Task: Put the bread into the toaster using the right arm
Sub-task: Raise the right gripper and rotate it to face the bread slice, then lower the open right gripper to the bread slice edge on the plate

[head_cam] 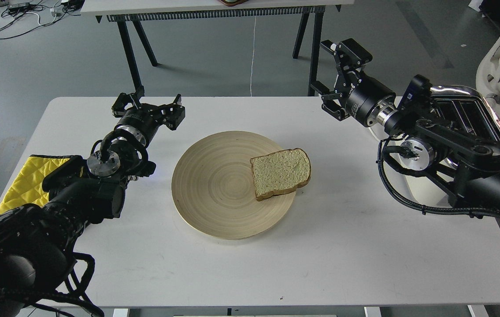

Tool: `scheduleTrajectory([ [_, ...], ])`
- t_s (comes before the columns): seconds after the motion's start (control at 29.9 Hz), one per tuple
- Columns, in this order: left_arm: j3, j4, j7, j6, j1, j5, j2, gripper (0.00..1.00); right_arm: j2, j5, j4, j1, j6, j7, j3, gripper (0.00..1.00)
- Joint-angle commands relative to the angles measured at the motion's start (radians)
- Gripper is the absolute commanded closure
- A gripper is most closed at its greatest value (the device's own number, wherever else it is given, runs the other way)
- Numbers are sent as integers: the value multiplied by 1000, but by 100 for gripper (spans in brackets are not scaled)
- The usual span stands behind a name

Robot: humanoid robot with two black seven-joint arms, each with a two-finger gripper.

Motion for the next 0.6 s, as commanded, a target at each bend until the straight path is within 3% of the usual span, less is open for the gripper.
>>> scheduleTrajectory([
  [0.0, 0, 0, 0, 0, 0, 1, 0, 0, -3, -131, 67, -4, -246, -46, -87, 0],
  [0.23, 0, 0, 0, 0, 0, 1, 0, 0, 17, -137, 74, 24, -434, -62, -333, 0],
  [0.57, 0, 0, 0, 0, 0, 1, -2, 0, 73, -129, 61, -60, -452, -69, -348, 3],
])
